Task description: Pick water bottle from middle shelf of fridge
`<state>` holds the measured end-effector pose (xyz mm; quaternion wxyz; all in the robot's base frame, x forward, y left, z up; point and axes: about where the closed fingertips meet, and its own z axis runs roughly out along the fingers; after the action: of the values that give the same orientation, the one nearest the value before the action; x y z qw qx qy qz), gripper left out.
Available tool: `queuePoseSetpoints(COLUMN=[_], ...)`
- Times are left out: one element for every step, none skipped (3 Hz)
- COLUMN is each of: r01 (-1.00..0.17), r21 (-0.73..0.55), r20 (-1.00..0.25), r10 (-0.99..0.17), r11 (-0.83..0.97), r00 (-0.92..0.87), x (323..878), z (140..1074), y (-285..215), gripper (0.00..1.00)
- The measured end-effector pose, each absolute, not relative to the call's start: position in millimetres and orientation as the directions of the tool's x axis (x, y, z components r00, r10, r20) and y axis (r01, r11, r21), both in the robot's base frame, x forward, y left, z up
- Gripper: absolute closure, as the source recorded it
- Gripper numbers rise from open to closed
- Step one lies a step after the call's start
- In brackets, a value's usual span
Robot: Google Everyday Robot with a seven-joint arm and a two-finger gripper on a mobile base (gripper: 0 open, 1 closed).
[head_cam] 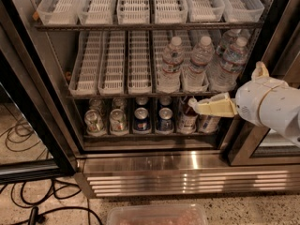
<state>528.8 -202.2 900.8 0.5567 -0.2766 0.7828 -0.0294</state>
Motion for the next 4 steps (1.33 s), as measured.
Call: queuePoseSetpoints(r01=[-0.387,-0.356,-0.328,-0.295], r21=[-0.336,-0.328,-0.319,-0.321], r20=[-0.869,-0.883,-0.894,-0.899], r10=[-0.441,-0.418,-0.397,-0.388], r11=[0.859,0.875,0.889,0.9], r00=[-0.225,-0.213,-0.208,-0.203], x=[533,543,550,554], z=[903,903,899,896], y=[-203,-207,-211,-218], gripper=[0.0,0.0,0.16,0.35])
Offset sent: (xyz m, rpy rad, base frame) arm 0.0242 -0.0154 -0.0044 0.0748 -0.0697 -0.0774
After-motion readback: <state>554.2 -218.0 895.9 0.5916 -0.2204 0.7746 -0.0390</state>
